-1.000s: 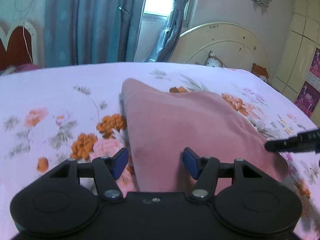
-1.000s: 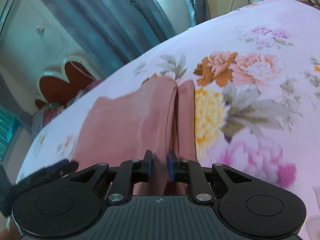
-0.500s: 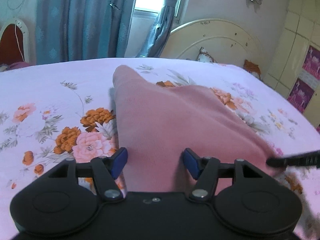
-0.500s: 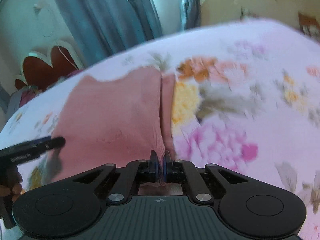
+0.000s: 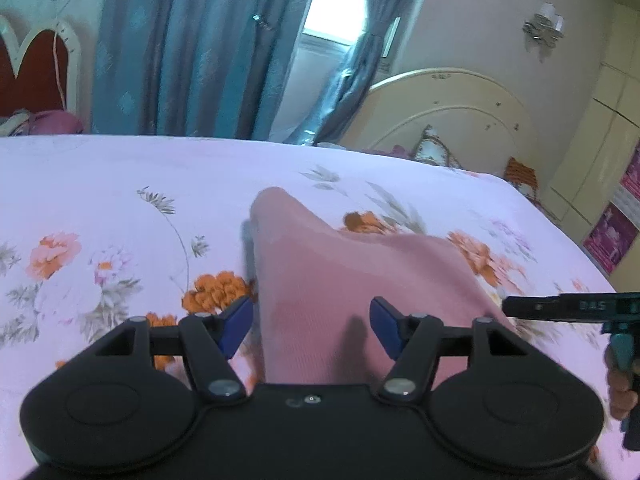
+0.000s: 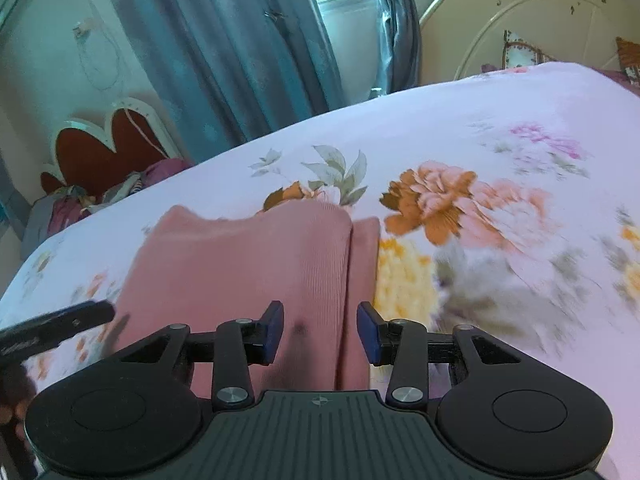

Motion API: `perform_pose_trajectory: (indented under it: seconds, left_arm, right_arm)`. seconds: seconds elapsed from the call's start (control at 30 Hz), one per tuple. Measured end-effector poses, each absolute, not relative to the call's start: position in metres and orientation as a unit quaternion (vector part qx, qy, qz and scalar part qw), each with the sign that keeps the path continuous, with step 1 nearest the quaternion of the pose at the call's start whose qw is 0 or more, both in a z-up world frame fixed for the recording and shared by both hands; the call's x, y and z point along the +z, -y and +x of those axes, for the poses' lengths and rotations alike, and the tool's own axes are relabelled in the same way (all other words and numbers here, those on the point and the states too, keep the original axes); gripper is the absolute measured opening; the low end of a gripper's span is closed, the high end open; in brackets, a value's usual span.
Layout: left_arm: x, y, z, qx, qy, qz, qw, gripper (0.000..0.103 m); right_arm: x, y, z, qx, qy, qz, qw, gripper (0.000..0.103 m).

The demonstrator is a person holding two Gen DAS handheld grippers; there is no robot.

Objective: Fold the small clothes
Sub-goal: 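Pinch the folded edge again with the right tool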

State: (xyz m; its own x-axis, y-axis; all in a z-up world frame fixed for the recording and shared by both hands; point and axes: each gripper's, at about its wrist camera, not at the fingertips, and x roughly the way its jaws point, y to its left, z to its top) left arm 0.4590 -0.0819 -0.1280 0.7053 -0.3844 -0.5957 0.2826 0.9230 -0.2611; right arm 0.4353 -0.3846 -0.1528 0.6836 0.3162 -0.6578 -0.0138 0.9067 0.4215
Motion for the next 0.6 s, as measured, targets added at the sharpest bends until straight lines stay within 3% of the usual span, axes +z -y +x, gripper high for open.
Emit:
perform_pose_trajectory:
  seconds: [0.2, 0.27, 0.33, 0.47, 0.6]
  left_arm:
    - [-0.145, 0.081, 0.492, -0.177, -0.355, -0.106, 0.912, 0.061]
    - [-0.151, 0.083, 0.499, -0.18, -0.359, -0.11, 0.909, 0.061]
    - [-0.156, 0.084, 0.502, -0.18, -0.362, -0.116, 0.907, 0.061]
    - [-0.154, 0.089, 0.498, -0.189, -0.354, -0.118, 0.908, 0.058]
    - [-0.162, 0.097, 0.499, -0.181, -0.359, -0.098, 0.91, 0.061]
  right_arm:
    - [-0.187, 0.38, 0.486, 0.081, -0.413, 0.225, 0.879, 0.041]
    - [-0.189, 0.378, 0.487, 0.088, -0.406, 0.23, 0.88, 0.019]
    - [-0.187, 0.375, 0.484, 0.082, -0.397, 0.226, 0.886, 0.012]
    - [-0.17, 0.37, 0.463, 0.047, -0.34, 0.159, 0.926, 0.008]
    - [-0.194, 0.372, 0.476, 0.046, -0.385, 0.127, 0.913, 0.008]
